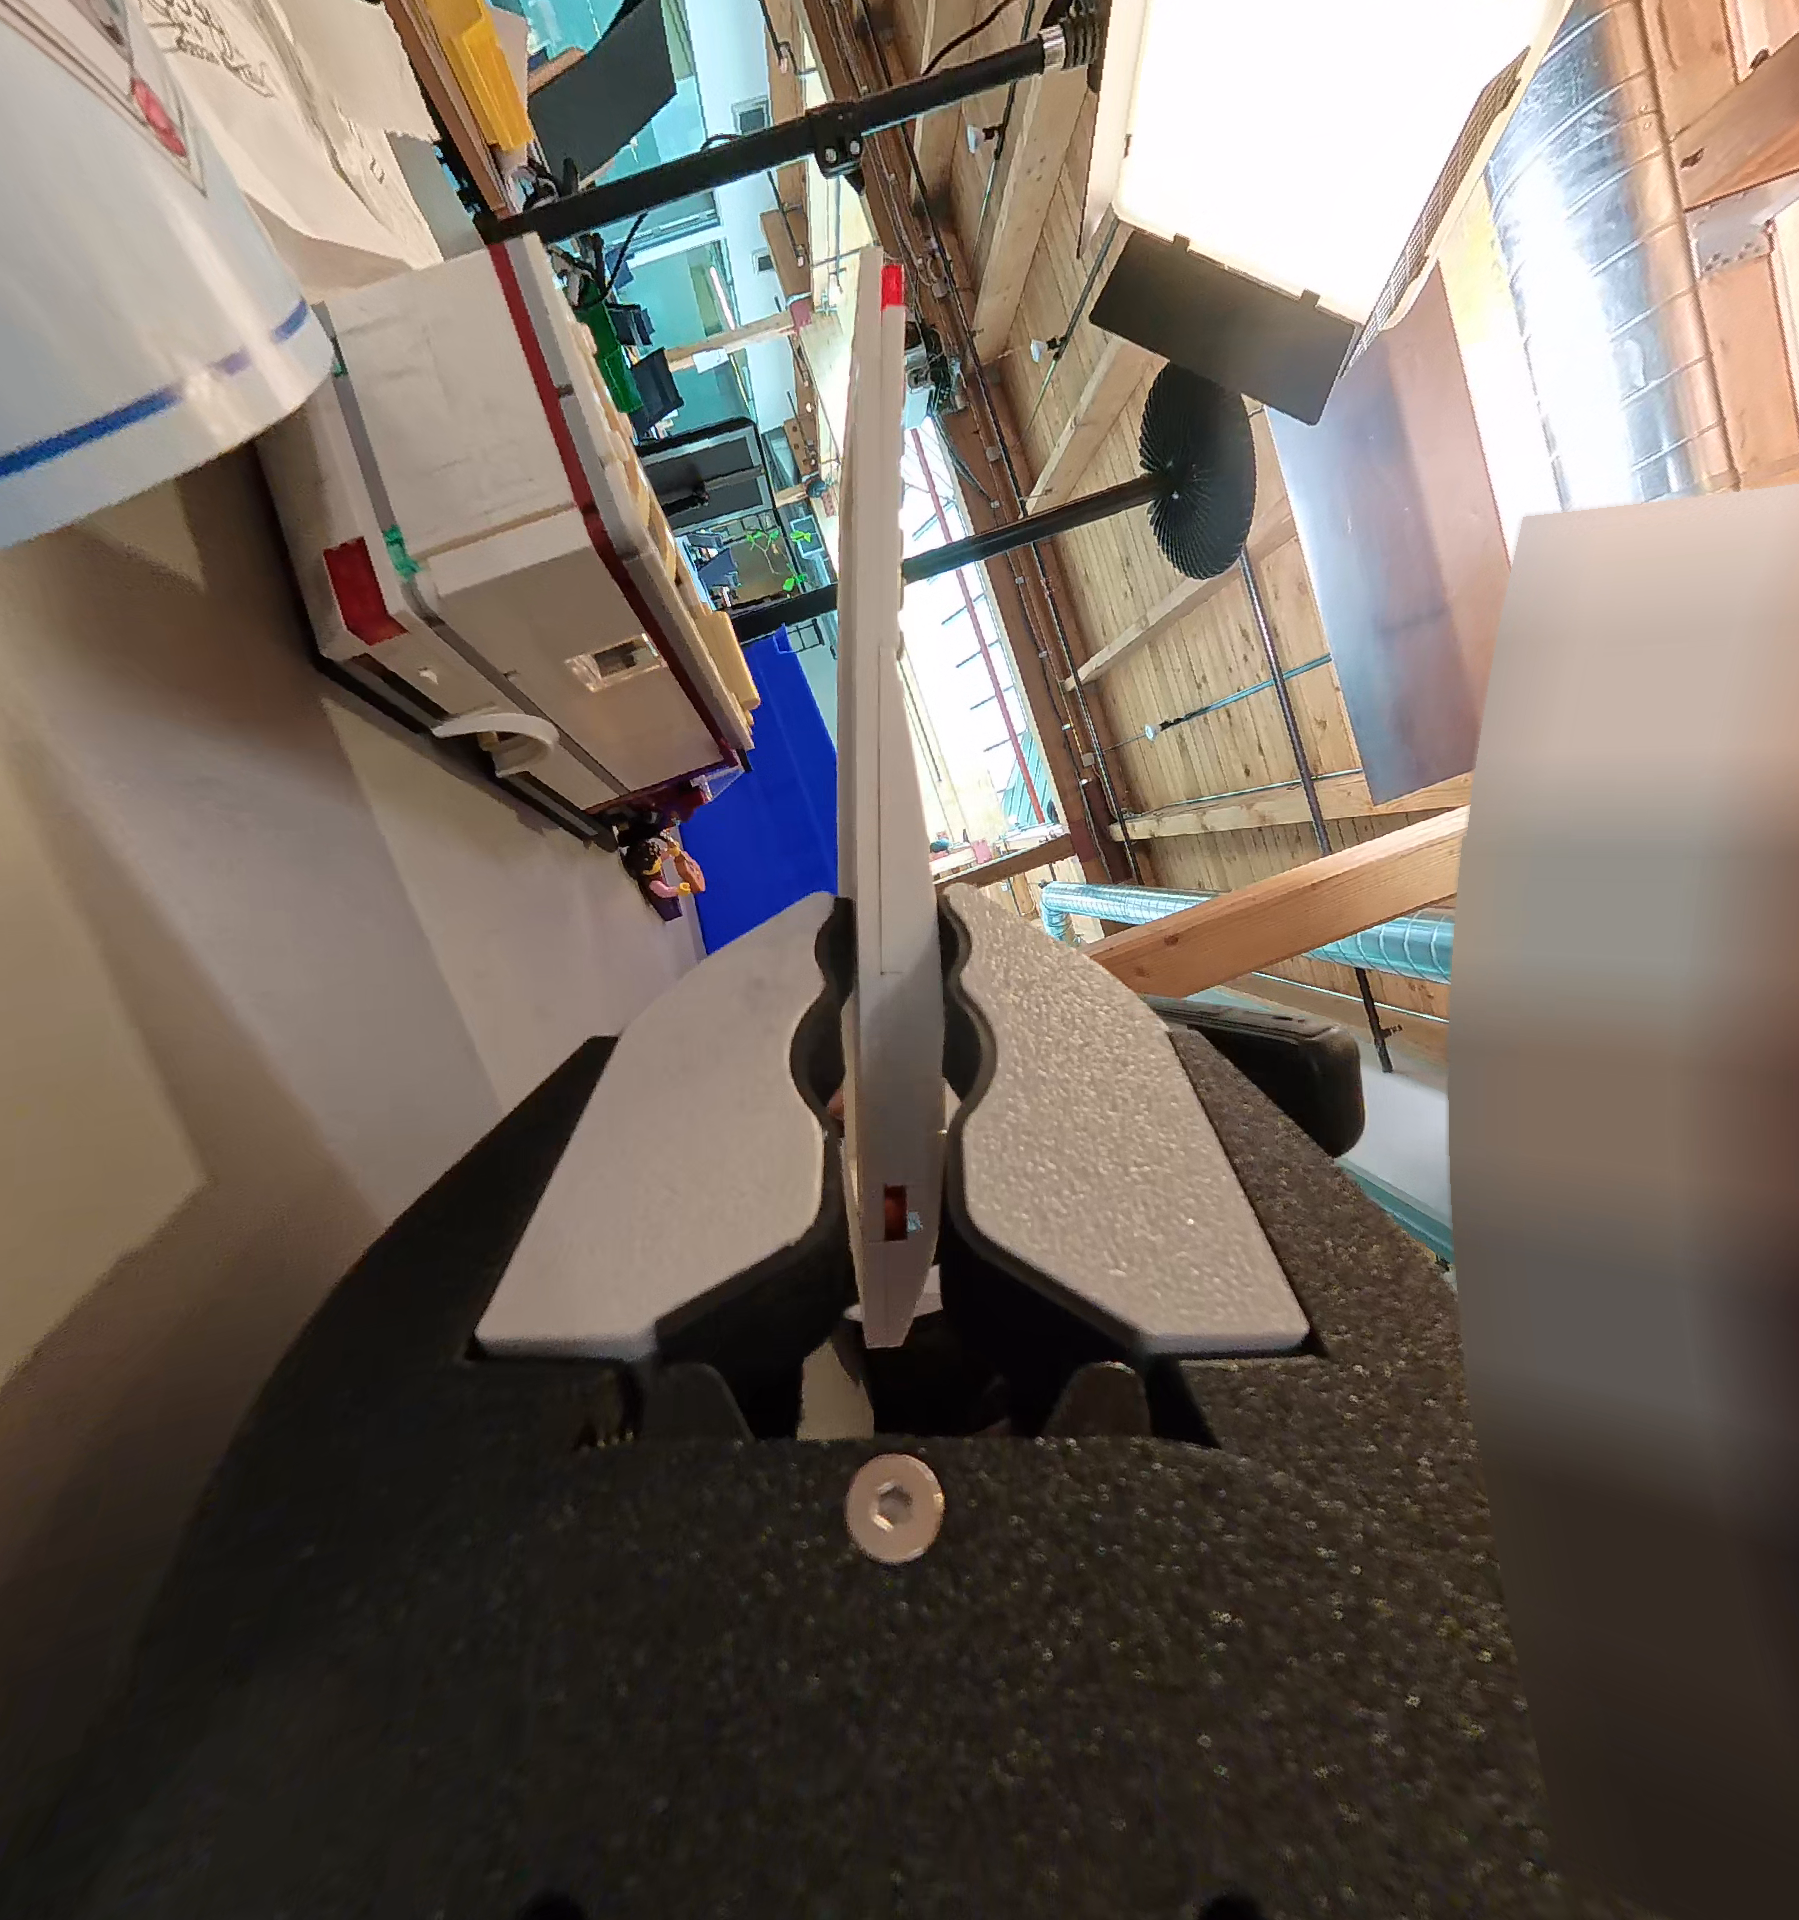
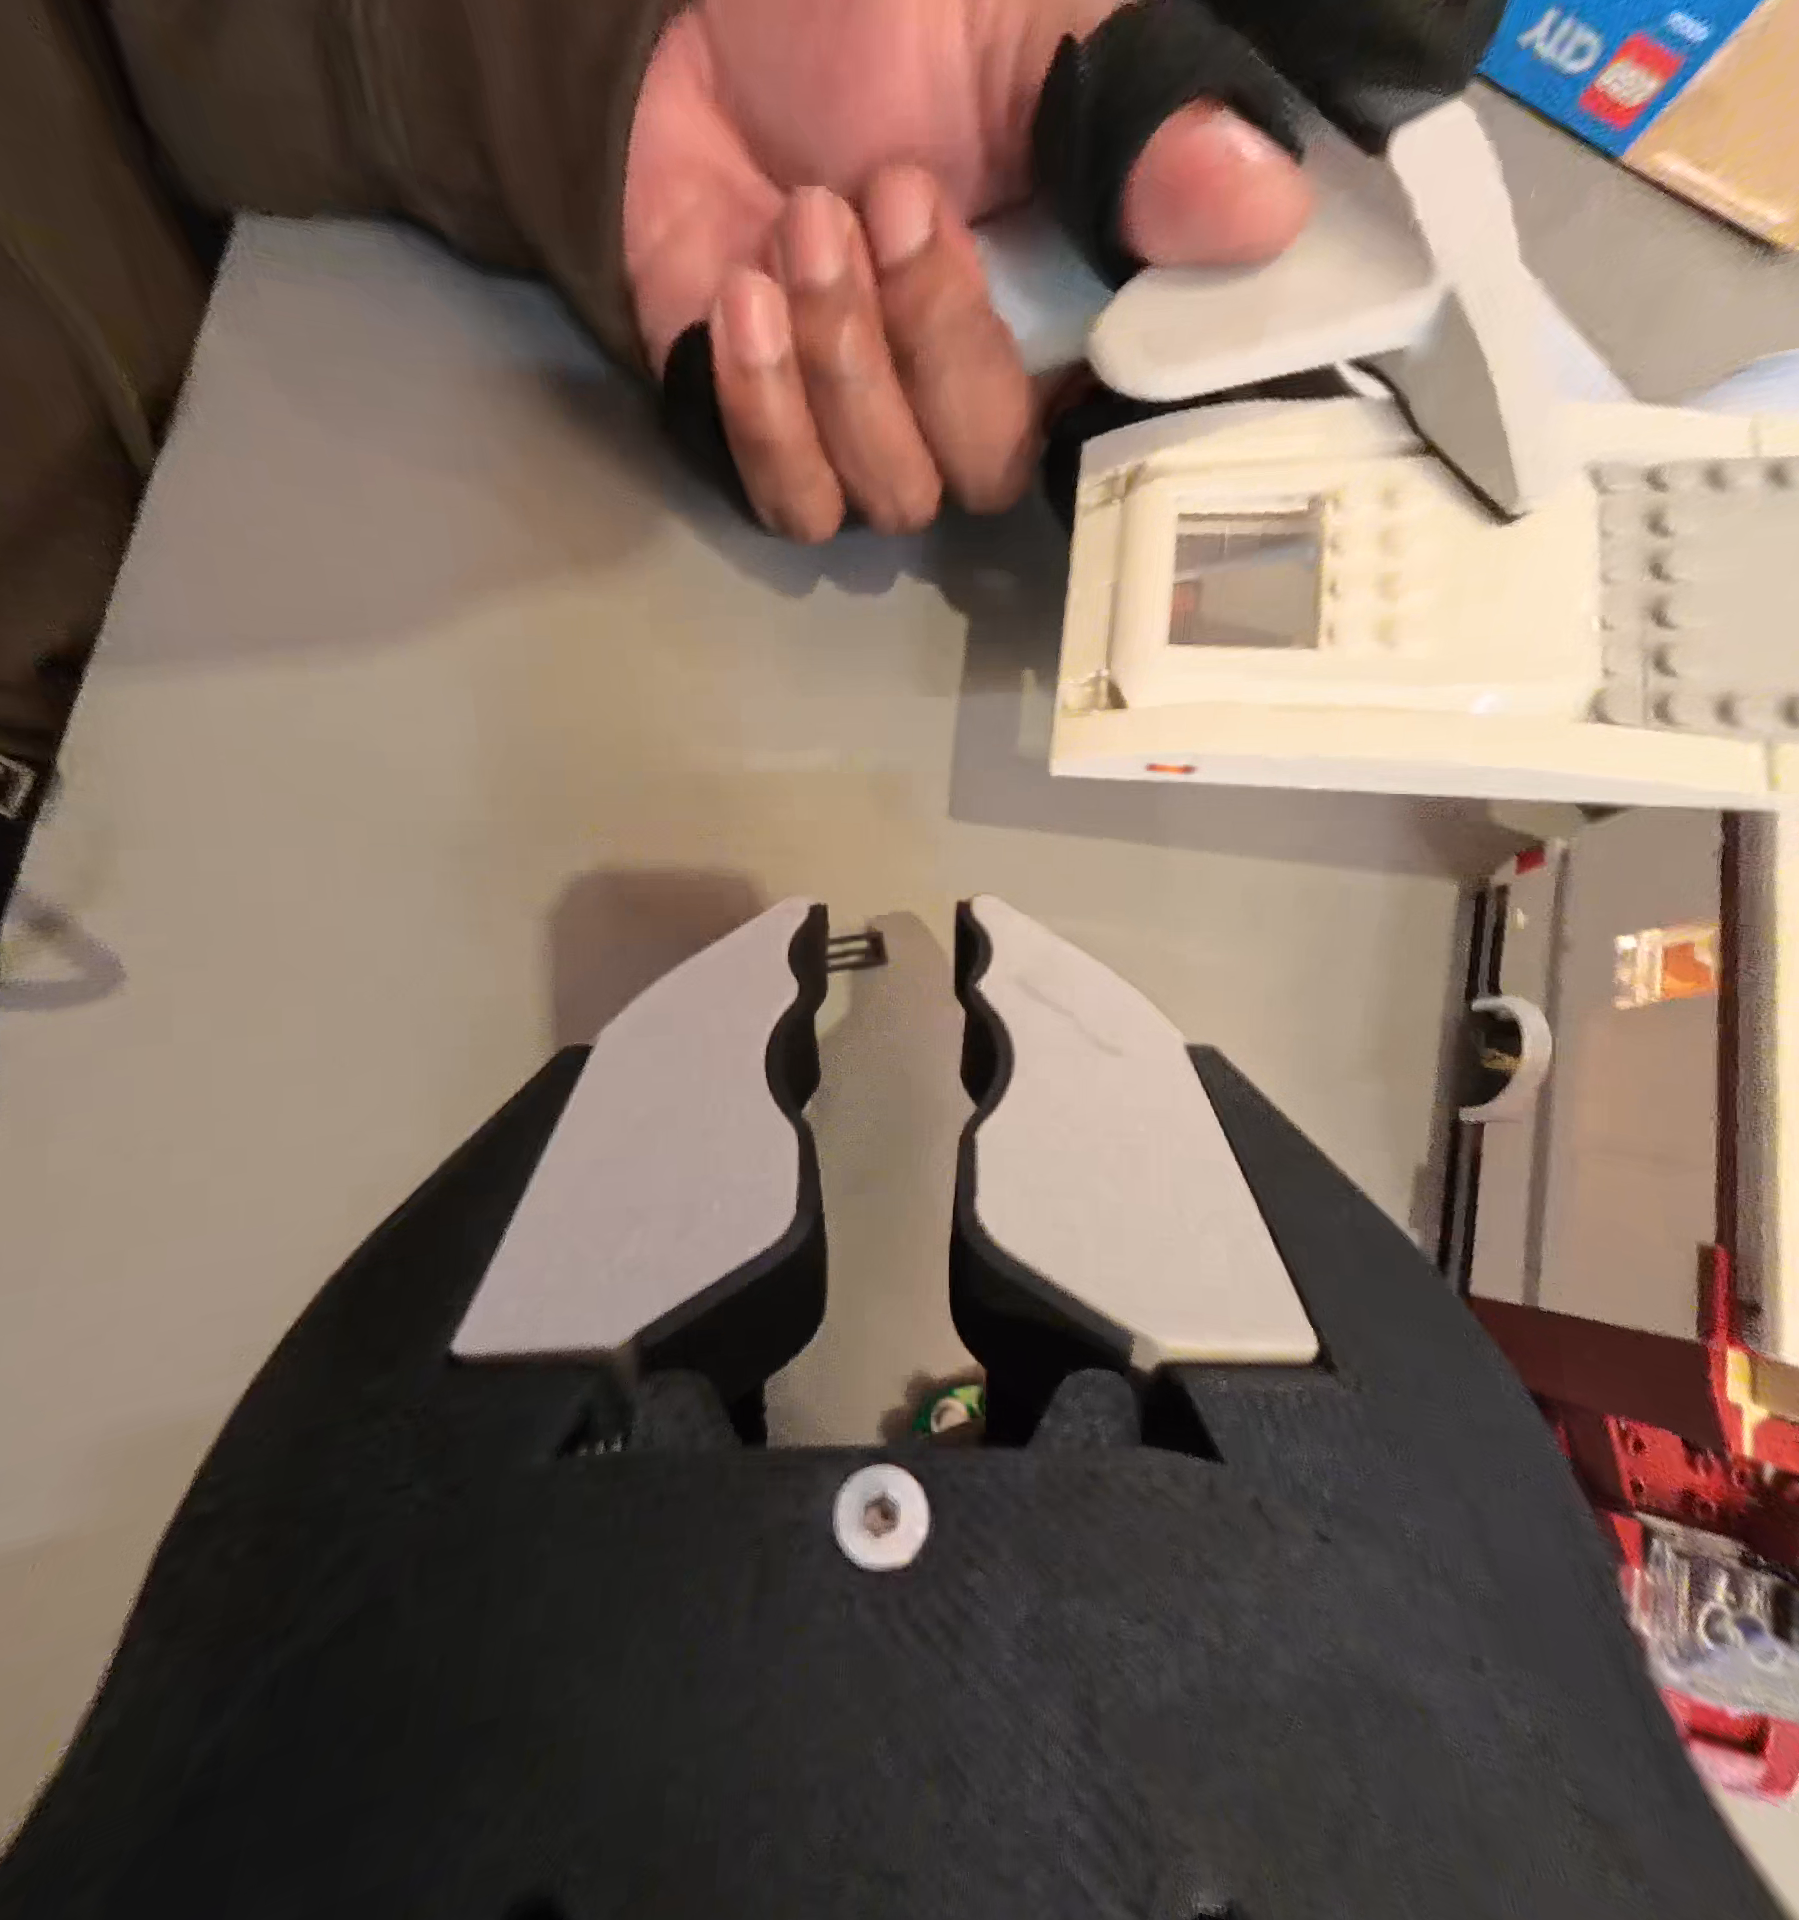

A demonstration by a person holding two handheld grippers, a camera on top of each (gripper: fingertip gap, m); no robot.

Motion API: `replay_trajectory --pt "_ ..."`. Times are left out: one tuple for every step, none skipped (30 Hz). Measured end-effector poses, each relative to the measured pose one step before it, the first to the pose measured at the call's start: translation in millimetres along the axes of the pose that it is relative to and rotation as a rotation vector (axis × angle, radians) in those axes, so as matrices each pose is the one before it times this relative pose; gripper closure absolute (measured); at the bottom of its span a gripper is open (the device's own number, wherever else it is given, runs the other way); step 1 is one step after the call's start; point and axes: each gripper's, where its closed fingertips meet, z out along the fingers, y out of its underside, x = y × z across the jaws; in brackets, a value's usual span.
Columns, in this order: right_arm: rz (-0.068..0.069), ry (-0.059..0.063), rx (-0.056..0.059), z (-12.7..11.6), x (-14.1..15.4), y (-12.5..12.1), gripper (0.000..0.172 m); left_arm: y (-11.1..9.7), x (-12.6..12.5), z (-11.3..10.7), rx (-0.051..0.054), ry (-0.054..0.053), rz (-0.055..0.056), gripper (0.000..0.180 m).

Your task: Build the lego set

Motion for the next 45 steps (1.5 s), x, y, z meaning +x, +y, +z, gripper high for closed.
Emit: replay_trajectory --pt "0.01 0.0006 -0.017 1.63 1.3 4.37 0.148 -0.09 -0.14 -0.02 0.0003 0.0002 -0.0022 0.166" --pt "0.0084 -0.0092 -0.024 4.06 -0.57 5.27 0.146 -0.02 -0.09 0.06 0.0 0.0001 -0.0003 0.166" --pt "0.0085 -0.0193 -0.0236 5.52 -2.14 4.69 0.144 0.14 0.06 0.09 -0.0012 -0.0003 0.0009 0.166" --pt "0.0073 -0.023 -0.0186 5.81 -2.66 3.47 0.142 0.32 0.17 0.09 -0.002 0.0006 0.0012 0.166" --pt "0.0049 -0.024 -0.0103 5.18 -2.31 1.86 0.141 0.25 0.13 0.18 -0.0016 0.0007 0.0002 0.166" --pt "0.0047 -0.0258 -0.0012 4.03 -1.93 0.43 0.141 0.13 -0.09 0.13 -0.0008 0.0002 -0.0004 0.166" --pt "0.0101 -0.0266 0.002 3.04 -1.03 -0.09 0.141 -0.1 -0.23 0.05 0.0 0.0 -0.0018 0.166" --pt "0.0146 -0.0233 -0.0031 2.41 -0.11 0.64 0.141 -0.18 -0.08 -0.12 0.0007 0.0007 -0.0019 0.166" --pt "0.0088 -0.0143 -0.0113 2.11 0.8 1.7 0.141 -0.11 -0.01 -0.1 0.0007 0.0003 -0.0004 0.166" --pt "-0.0001 -0.0052 -0.009 0.97 1.29 1.04 0.141 0.24 0.12 0.02 -0.0004 0.0002 0.0008 0.166" --pt "-0.0006 -0.0013 -0.0042 -0.2 1.08 -0.1 0.144 0.27 0.28 0.12 -0.0015 0.0009 0.0002 0.166" --pt "0.0012 0.0023 -0.0107 -0.4 0.9 0.58 0.146 0.55 0.25 0.16 -0.0022 0.0008 -0.0007 0.166" --pt "-0.0022 0.0044 -0.0108 -0.4 0.16 0.78 0.149 0.55 0.35 0.05 -0.0015 0.0011 -0.0004 0.166" --pt "-0.0045 -0.0004 -0.0057 -0.38 -1.03 0.57 0.15 0.51 0.22 0.13 -0.0015 0.0009 0.0005 0.166" --pt "-0.0021 -0.0018 -0.0016 -0.09 -1.23 0.19 0.154 0.18 0.1 0.07 -0.0015 0.0 0.001 0.166" --pt "0.0011 0.0014 -0.0011 -0.06 -0.4 0.13 0.156 0.07 0.11 0.07 -0.0001 0.0 -0.0001 0.166" --pt "0.0006 0.0028 -0.0028 -0.25 -0.04 0.27 0.156 -0.08 0.12 -0.11 0.0003 0.0004 -0.0005 0.166" --pt "-0.0055 0.0072 -0.0044 -0.57 0.42 0.58 0.156 -0.05 0.12 0.03 0.0004 0.0006 -0.0007 0.166" --pt "-0.0147 0.0163 -0.0025 -1.83 0.88 0.64 0.156 0.04 0.1 -0.08 0.0001 0.0003 -0.0005 0.166" --pt "-0.0182 0.0203 0.0109 -4.05 0.98 -1.17 0.156 0.06 0.02 -0.03 -0.0004 0.0001 -0.0002 0.166" --pt "-0.0114 0.016 0.0346 -6.98 0.38 -4.87 0.156 -0.06 0.17 -0.1 -0.0002 0.0 0.0004 0.166" --pt "-0.0014 0.0125 0.0538 -8.91 0.53 -8.02 0.156 -0.07 -0.06 0.05 0.0003 -0.0005 0.0012 0.166" --pt "0.0064 0.0106 0.0579 -9.18 0.86 -8.93 0.154 -0.21 -0.37 -0.1 0.0007 -0.0012 0.0 0.166" --pt "0.0094 0.0123 0.0441 -7.7 1.78 -6.61 0.149 -0.21 -0.34 -0.06 0.0008 -0.0004 -0.002 0.166" --pt "0.006 0.0162 0.0206 -5.24 2.6 -2.56 0.146 -0.2 -0.41 -0.08 0.0011 0.0 -0.003 0.166" --pt "0.0005 0.0149 -0.0015 -2.76 2.56 1.59 0.144 -0.26 -0.36 -0.04 0.0013 -0.0002 -0.0027 0.166" --pt "-0.0011 0.0102 -0.0156 -0.54 1.8 4.33 0.142 -0.23 -0.26 -0.05 0.0009 0.0003 -0.0017 0.166" --pt "0.0011 0.0055 -0.0223 0.8 1.11 5.63 0.141 -0.25 -0.1 -0.02 0.0007 0.0005 -0.0011 0.166" --pt "0.0016 -0.0001 -0.0227 1.44 0.13 5.18 0.14 -0.11 -0.01 -0.05 0.0004 0.0002 -0.0009 0.166" --pt "-0.0007 -0.0053 -0.0174 1.43 -1.03 3.93 0.139 0.01 -0.14 0.03 0.0 0.0 -0.0011 0.166" --pt "-0.0032 -0.0101 -0.0115 1.12 -2.21 2.36 0.139 -0.07 -0.1 -0.08 0.0003 -0.0001 -0.0015 0.166" --pt "-0.0043 -0.0109 -0.0074 0.78 -2.5 1.14 0.139 -0.18 -0.19 -0.13 0.0009 0.0004 -0.0022 0.166" --pt "-0.0038 -0.0116 -0.0071 0.61 -2.79 0.85 0.139 -0.32 -0.09 -0.15 0.0011 0.0004 -0.0023 0.166" --pt "-0.0043 -0.0159 -0.011 0.5 -3.54 1.43 0.139 -0.11 -0.03 -0.06 0.0006 0.0004 -0.0017 0.166" --pt "-0.0072 -0.0175 -0.0129 0.65 -4.04 1.9 0.139 -0.01 0.01 -0.16 0.0 0.0004 -0.0005 0.166" --pt "-0.0087 -0.0172 -0.0104 0.95 -4.08 1.73 0.139 -0.08 0.11 -0.08 -0.0002 -0.0007 0.0014 0.166" --pt "-0.0064 -0.0177 -0.0078 1.15 -4.01 1.27 0.139 0.0 0.01 -0.04 0.0 -0.0009 0.0013 0.166" --pt "-0.0035 -0.0156 -0.0081 1.93 -3.5 1.05 0.139 0.04 0.07 -0.02 -0.0005 -0.0001 0.0002 0.166" --pt "-0.0038 -0.0098 -0.0091 2.35 -2.44 0.79 0.139 0.29 0.03 0.05 -0.0011 -0.0003 0.0006 0.166" --pt "-0.0049 -0.006 -0.0099 2.8 -2.02 0.72 0.139 0.22 -0.01 -0.01 -0.0012 -0.0006 0.0005 0.166" --pt "-0.0041 -0.0071 -0.012 2.95 -1.99 0.91 0.139 0.14 0.0 0.09 -0.001 -0.0006 0.0 0.166" --pt "-0.0039 -0.0077 -0.0128 2.89 -2.2 0.96 0.139 0.06 -0.09 -0.03 -0.0005 -0.0008 -0.0001 0.166" --pt "-0.0037 -0.0058 -0.011 2.69 -1.77 0.78 0.139 0.15 0.04 -0.03 -0.0004 -0.0006 0.0003 0.166" --pt "-0.002 -0.0064 -0.0086 2.5 -1.88 0.41 0.139 0.09 -0.01 -0.09 -0.0005 -0.0006 0.0008 0.166" --pt "-0.0018 -0.0063 -0.0072 2.65 -1.78 0.31 0.139 0.02 0.04 0.01 -0.0005 -0.0005 0.0011 0.166"
